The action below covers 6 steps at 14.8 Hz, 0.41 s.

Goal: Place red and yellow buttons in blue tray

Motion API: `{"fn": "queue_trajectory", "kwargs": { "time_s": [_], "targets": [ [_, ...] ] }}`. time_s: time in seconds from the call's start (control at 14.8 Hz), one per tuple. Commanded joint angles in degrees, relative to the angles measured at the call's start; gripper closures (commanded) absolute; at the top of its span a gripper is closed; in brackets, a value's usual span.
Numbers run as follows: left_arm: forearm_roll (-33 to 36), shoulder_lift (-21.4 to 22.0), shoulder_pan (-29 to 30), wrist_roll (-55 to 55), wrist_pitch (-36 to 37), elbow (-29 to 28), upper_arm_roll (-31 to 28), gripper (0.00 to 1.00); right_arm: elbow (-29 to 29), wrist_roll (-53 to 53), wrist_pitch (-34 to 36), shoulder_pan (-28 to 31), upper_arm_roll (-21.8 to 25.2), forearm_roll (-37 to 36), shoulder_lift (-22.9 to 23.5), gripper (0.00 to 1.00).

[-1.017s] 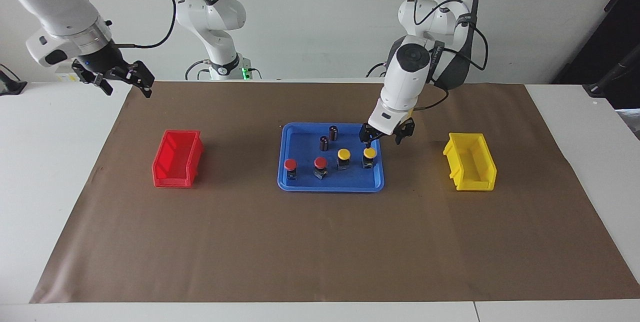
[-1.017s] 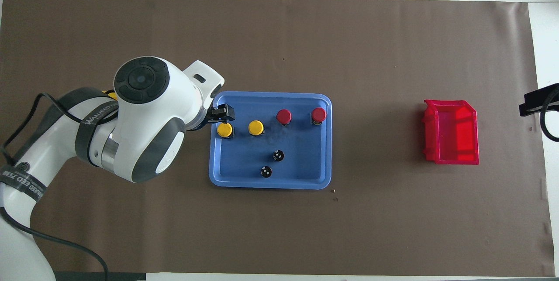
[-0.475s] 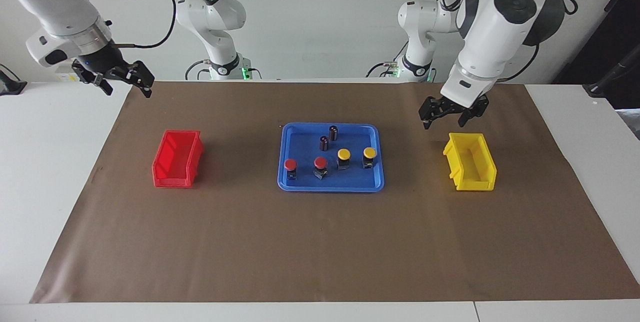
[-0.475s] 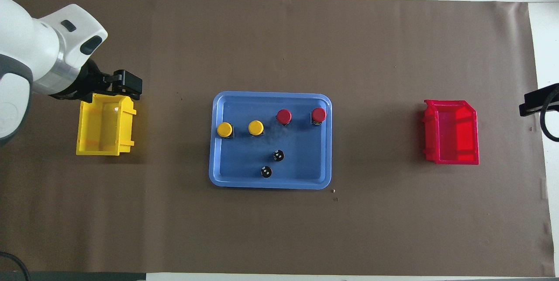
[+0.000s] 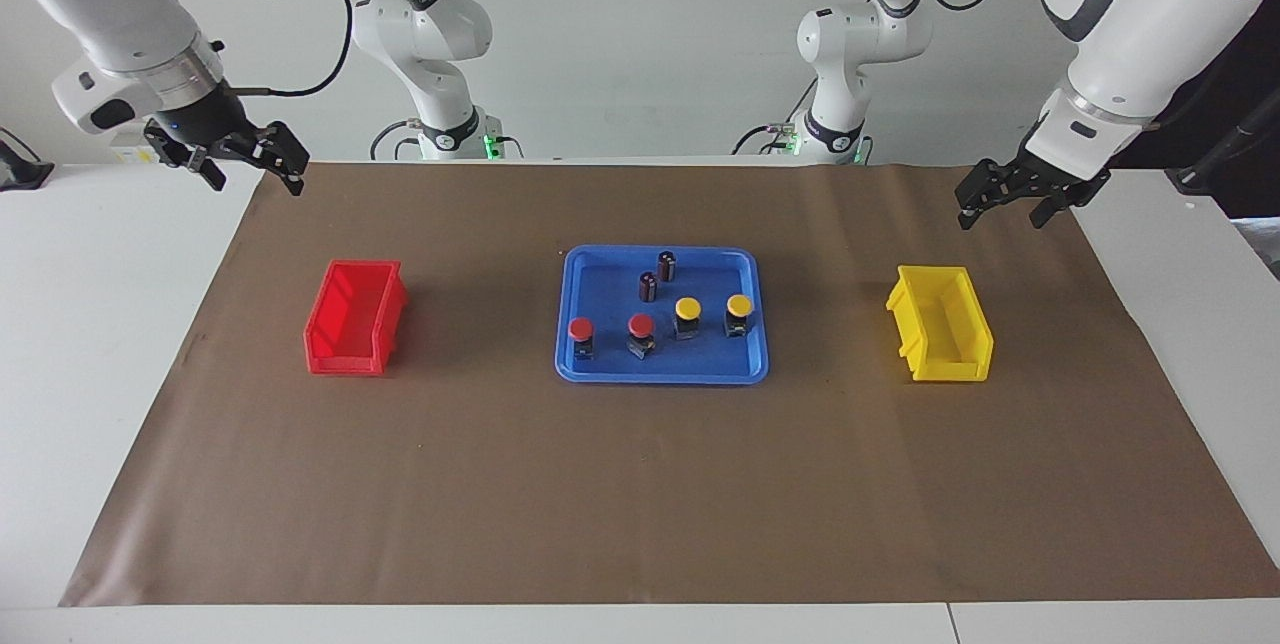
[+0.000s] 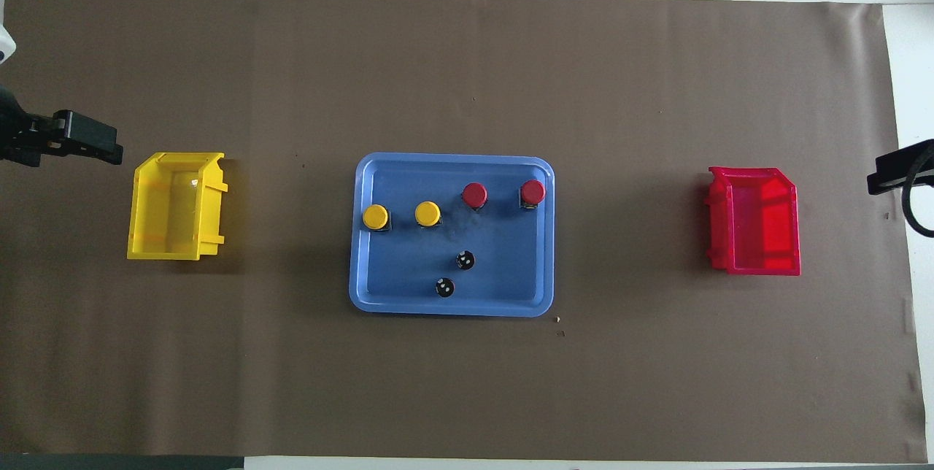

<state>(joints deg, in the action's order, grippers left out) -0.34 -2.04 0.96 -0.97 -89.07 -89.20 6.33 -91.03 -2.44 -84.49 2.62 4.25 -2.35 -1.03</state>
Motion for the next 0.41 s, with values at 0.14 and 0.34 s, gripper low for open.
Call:
{"fn": "queue_trajectory", "kwargs": {
  "time_s": [0.14, 0.34],
  "targets": [
    [-0.72, -0.43, -0.43, 0.8, 1.71, 2.01, 1.22, 0.0, -0.55, -1.16, -0.06, 0.46, -0.29, -0.29, -0.72, 0.0],
    [-0.63, -0.16, -0.61, 0.71, 1.71, 2.02, 1.49, 0.0, -0.55, -1.07, -0.06, 0.37, -0.29, -0.29, -0.72, 0.0]
  ]
}}
